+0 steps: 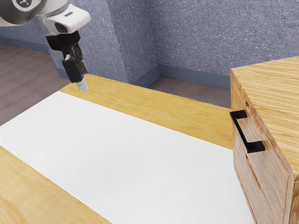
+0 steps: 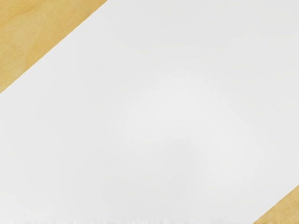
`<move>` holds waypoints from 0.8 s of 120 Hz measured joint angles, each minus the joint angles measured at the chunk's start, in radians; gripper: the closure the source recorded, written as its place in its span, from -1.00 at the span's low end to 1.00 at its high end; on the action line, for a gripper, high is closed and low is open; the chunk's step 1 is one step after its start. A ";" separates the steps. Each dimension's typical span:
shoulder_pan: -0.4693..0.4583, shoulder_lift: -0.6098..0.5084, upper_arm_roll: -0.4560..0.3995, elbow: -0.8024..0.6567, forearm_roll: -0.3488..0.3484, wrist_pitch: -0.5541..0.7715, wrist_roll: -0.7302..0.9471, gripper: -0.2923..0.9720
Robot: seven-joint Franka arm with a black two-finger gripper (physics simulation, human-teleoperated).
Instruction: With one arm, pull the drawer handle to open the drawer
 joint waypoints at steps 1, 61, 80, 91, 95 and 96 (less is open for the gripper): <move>0.001 0.000 0.000 0.000 0.000 0.000 0.000 -0.53; 0.064 -0.105 -0.158 -0.205 0.002 0.019 0.303 -0.53; 0.007 -0.243 -0.190 -0.358 0.041 0.059 0.498 -0.54; -0.010 -0.252 -0.213 -0.388 -0.012 0.081 0.627 -0.54; -0.010 -0.253 -0.217 -0.398 -0.045 0.092 0.679 -0.54; -0.010 -0.253 -0.218 -0.400 -0.054 0.095 0.692 -0.54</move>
